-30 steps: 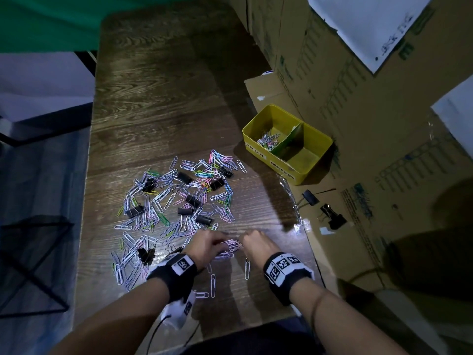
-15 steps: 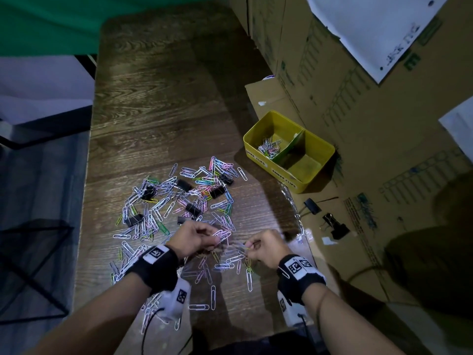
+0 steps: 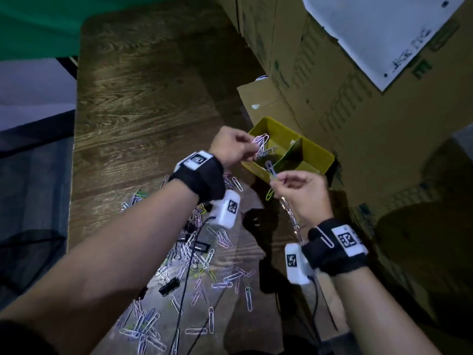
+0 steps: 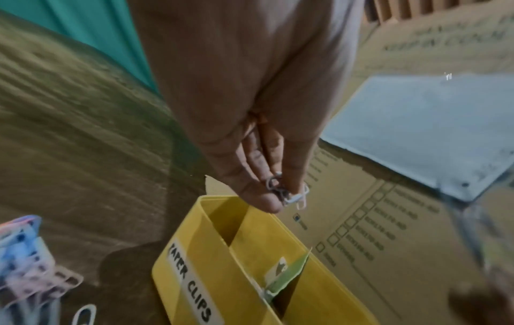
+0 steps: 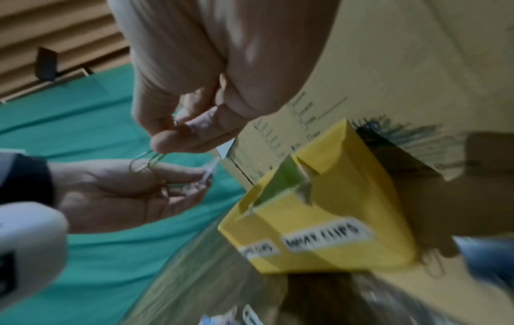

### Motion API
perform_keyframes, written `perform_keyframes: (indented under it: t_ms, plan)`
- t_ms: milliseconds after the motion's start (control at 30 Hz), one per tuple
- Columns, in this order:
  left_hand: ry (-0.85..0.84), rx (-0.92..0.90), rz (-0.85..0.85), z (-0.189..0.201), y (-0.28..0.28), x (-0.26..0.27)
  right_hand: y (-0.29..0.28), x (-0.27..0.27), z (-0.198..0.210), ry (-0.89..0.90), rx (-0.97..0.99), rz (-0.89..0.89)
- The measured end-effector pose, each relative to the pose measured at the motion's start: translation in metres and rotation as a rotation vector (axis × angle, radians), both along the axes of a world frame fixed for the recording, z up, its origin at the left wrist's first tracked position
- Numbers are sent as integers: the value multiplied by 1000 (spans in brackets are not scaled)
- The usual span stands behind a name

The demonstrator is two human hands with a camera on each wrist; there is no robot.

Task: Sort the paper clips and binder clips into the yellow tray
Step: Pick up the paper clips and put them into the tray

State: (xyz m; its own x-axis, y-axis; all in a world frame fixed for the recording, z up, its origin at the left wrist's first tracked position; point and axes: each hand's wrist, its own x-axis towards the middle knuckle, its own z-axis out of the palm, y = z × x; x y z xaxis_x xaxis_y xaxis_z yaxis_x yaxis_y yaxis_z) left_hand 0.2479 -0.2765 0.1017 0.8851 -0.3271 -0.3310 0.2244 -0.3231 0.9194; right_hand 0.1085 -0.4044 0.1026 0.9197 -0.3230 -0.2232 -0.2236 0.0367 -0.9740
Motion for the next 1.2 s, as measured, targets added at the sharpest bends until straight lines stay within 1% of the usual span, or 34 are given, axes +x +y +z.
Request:
perform_keyframes:
  t_ms: [67,133,167,200,233,300,333,433,467,500,567,633,700,733,800,833,900,933,967,1000,1033,1100,1133,1167,1200]
  plan:
    - [-91,185,-41,-9,-20,15,-12,21,8,-31,-51,-42]
    - [-182,443,-189,-20,-30,26,-23,42,13,-40,-145,-66]
    - [-201,548,-273,-23,-32,29,-27,52,14,-26,-192,-53]
    - [-200,604,-336,-26,-32,31,-29,63,14,3,-241,-30]
    - [-190,618,-366,-28,-32,33,-32,75,13,43,-301,-5]
    - [-186,566,-358,-29,-26,33,-34,96,5,125,-424,26]
    - [-178,495,-312,-30,-22,31,-33,106,0,156,-485,41]
    - [-75,185,-112,-29,-3,19,-27,126,-15,224,-724,127]
    - [-68,133,-71,-28,6,14,-24,130,-19,253,-795,171]
    - [-74,131,-65,-27,16,7,-21,132,-22,288,-849,218]
    - [-122,223,-134,-28,39,-11,-17,134,-24,357,-926,302]
    - [-149,363,-256,-33,68,-35,-13,132,-24,370,-989,359]
    - [-186,510,-406,-43,98,-62,-9,129,-21,338,-1062,404]
    - [-230,592,-484,-48,110,-77,-8,127,-19,318,-1080,414]
    - [-367,711,-613,-62,131,-104,-5,120,-15,285,-1053,374]
    - [-426,773,-670,-70,138,-118,-1,113,-13,251,-1031,344]
    - [-513,919,-747,-89,150,-139,13,95,-13,67,-1073,314]
    - [-544,970,-768,-98,155,-145,23,84,-15,-32,-1102,345]
    - [-567,999,-775,-104,159,-149,37,69,-19,-96,-1108,415]
    - [-586,1018,-773,-110,163,-150,50,55,-26,-118,-1093,520]
    - [-602,1035,-763,-112,167,-150,65,41,-34,-110,-1071,659]
    - [-621,1058,-726,-110,174,-150,91,15,-56,-38,-1049,936]
    - [-635,1065,-700,-108,177,-152,100,6,-67,-5,-1043,993]
    - [-653,1067,-672,-105,179,-154,106,1,-76,27,-1032,985]
    - [-671,1056,-636,-101,182,-159,111,-4,-81,47,-1021,939]
